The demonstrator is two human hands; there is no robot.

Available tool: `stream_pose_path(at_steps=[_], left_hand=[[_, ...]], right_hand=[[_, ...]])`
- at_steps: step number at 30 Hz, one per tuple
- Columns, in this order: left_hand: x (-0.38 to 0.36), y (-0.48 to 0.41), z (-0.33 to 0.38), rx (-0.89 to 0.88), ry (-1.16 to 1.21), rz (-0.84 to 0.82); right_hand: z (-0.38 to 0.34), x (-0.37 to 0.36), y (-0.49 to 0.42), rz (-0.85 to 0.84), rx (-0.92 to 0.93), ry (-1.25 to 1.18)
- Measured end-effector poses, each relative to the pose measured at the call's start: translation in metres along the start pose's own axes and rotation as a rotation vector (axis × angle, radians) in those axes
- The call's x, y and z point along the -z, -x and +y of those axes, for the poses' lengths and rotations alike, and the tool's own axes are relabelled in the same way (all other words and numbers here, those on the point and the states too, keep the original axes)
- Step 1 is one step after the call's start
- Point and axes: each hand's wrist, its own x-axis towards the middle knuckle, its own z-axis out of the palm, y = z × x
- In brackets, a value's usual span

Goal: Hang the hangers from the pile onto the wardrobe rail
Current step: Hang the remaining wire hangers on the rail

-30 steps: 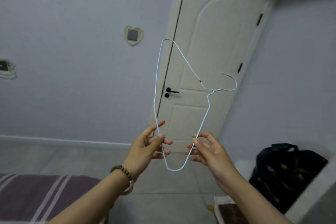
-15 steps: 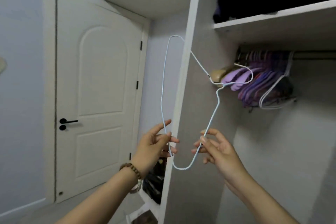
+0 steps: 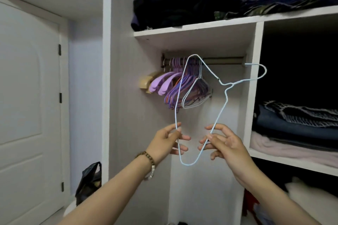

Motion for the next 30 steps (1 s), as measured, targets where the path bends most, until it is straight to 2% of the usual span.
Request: stream_pose_path(at_steps=[7,13,16,20,23,30], left_hand=[[-0.014,-0.023,0.014,0.134,0.048,-0.169],[-0.004,-0.047,0.012,0.107,0.074,-0.144],[0.003,-0.067,0.009,-0.005,0.042,-0.052],[0.014,-0.099,0.006,-0.3,-0.042,0.096],[0.021,-0.119,0.006,-0.451,-0.135,0.124],[0.038,-0.185,0.01,-0.7,-0.54,0.238]], right_hand=[[-0.023,-0.003,-0.008,0.104,0.044,0.071],[-0.024,-0.001,-0.043,0.195,0.022,0.192],[-0.015,0.007,-0.067,0.245,-0.011,0.217],[0.004,0.022,-0.1,0.308,-0.021,0.23],[0.019,0.034,-0.127,0.354,-0.021,0.209],[0.046,0.057,-0.205,0.399,-0.021,0.258]])
